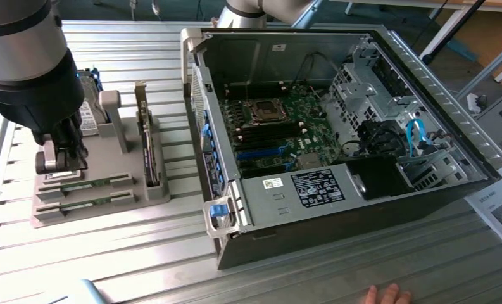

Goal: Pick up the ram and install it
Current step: 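Pick up the ram and move it above insertion slot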

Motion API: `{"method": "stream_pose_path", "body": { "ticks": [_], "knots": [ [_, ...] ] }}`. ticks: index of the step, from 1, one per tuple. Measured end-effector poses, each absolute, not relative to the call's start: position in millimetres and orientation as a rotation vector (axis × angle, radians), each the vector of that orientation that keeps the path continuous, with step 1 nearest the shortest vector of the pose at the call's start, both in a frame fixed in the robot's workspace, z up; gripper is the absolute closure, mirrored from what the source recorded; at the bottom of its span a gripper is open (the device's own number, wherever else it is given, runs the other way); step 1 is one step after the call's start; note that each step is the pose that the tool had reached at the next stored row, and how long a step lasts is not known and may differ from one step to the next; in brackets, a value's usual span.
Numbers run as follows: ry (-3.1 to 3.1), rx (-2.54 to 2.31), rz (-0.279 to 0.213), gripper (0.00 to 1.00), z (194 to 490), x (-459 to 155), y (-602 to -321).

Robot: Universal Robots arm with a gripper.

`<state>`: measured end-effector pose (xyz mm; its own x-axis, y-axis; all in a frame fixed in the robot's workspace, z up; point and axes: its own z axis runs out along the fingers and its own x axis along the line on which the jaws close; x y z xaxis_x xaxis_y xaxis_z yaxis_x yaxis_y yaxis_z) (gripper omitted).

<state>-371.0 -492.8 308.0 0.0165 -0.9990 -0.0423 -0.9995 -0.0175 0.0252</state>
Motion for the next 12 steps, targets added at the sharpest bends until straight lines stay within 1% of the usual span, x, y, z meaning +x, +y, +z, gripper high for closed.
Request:
{"method": "stream_pose_path", "body": {
  "ticks": [12],
  "knots": [
    [2.198,-2.236,0.082,0.75,307.8,-370.9,-492.8]
  ]
}}
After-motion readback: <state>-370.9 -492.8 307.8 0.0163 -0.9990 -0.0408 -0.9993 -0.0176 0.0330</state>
